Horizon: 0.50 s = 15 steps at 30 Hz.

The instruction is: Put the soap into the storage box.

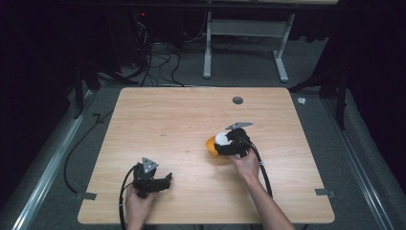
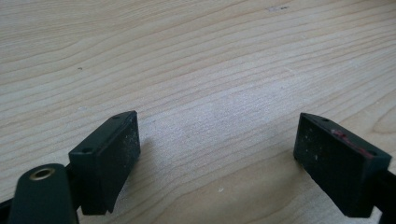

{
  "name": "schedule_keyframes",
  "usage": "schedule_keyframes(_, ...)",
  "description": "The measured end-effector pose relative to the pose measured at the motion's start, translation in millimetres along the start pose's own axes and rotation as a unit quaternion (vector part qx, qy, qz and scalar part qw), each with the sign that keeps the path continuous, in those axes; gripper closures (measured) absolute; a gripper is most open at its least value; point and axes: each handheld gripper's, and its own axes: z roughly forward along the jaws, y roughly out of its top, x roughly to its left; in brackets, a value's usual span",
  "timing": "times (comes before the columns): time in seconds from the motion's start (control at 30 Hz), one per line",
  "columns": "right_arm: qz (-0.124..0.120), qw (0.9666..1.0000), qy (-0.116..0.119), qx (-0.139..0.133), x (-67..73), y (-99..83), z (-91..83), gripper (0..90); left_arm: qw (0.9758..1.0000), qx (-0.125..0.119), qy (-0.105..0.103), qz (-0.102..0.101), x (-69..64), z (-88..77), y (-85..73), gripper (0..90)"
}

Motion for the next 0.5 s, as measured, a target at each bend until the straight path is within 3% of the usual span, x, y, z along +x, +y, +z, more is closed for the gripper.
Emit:
schedule_keyframes(0.2, 0.004, 0.9992, 0.013, -0.038, -0.1, 2.0, -6.8, 22.9, 1.0000, 0.000, 0.001, 0.000, 0.1, 0.1, 0.0, 14.9)
schedule_keyframes(0.5, 0.009, 0.9985, 0.019, -0.051, -3.8, 1.0, -12.4, 21.4, 1.0000, -0.001, 0.002, -0.001, 0.2, 0.4, 0.2, 14.9)
